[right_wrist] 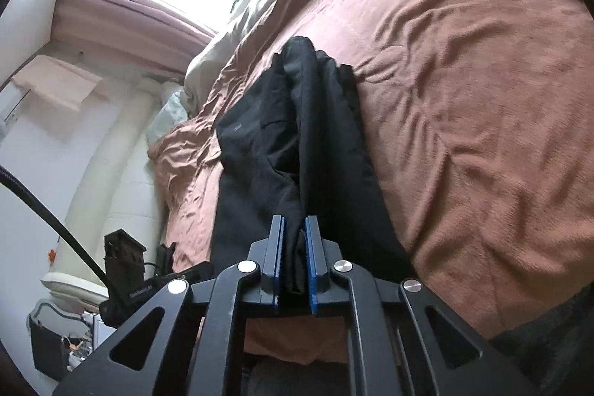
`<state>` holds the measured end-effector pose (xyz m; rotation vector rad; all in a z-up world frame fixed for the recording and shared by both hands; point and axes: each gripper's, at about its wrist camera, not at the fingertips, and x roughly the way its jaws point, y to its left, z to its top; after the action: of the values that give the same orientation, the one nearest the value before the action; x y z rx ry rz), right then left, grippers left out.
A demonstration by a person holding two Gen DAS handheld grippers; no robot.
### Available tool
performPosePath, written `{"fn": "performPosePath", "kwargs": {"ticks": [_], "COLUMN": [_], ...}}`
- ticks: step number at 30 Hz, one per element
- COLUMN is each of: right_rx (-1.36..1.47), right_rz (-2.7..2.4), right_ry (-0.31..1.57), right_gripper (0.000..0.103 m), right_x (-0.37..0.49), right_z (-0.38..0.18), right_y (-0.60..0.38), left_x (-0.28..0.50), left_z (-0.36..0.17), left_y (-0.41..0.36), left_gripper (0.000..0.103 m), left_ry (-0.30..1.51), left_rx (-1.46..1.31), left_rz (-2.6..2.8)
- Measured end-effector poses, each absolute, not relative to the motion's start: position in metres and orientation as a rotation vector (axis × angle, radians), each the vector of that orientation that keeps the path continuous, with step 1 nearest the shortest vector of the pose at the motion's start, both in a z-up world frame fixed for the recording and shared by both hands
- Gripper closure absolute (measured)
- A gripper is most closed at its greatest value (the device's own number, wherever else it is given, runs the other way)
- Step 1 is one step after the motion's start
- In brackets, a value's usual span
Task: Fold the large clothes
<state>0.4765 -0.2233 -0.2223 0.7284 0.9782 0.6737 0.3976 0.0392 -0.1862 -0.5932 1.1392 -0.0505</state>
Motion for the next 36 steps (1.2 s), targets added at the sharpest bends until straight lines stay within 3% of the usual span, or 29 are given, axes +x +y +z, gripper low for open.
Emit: {"fn": "performPosePath", "kwargs": {"ticks": [5,7,16,23,24,26,27,29,36], "right_rx": [0.701,0.685,0.562,0.52,0.507,0.481,0.481,0.469,0.408], "right_rz": [0.625,0.603,0.526,0.55,0.551,0.547,0.556,0.579,0.6], "right_ry": [0.999,1.006,1.012,1.034,1.027,1.001,0.982,0.94,0.995], "right_gripper": [0.096,0.096,0.096,0.093,0.087,0.049,0.024,0.022,0.022], "right_x": [0.471,0.471,0.462,0.452,0.453,0.456,0.458,0.46,0.51], "right_z": [-0.239,-0.243,-0.235,-0.196,-0.19,-0.177,-0.17,-0.159,-0.169], "right_y": [-0.232,-0.233,-0.223,-0.232,-0.234,-0.236,-0.238,-0.238,-0.219], "left_x": [0.4,0.401,0.399,0.392,0.392,0.395,0.396,0.403,0.436], "left_z": [-0.185,-0.182,-0.186,-0.187,-0.186,-0.186,-0.186,-0.186,-0.195], "left_y": [0.033,0.03,0.014,0.026,0.029,0.035,0.04,0.044,0.065], "left_gripper": [0.06,0.062,0.06,0.06,0.059,0.052,0.049,0.044,0.043], "left_ry": [1.132,1.129,1.151,1.18,1.18,1.179,1.172,1.16,1.143], "left_rx": [-0.579,-0.565,-0.456,-0.515,-0.532,-0.564,-0.572,-0.571,-0.609], "left_rz": [-0.043,-0.05,-0.063,-0.096,-0.099,-0.105,-0.105,-0.09,-0.036]}}
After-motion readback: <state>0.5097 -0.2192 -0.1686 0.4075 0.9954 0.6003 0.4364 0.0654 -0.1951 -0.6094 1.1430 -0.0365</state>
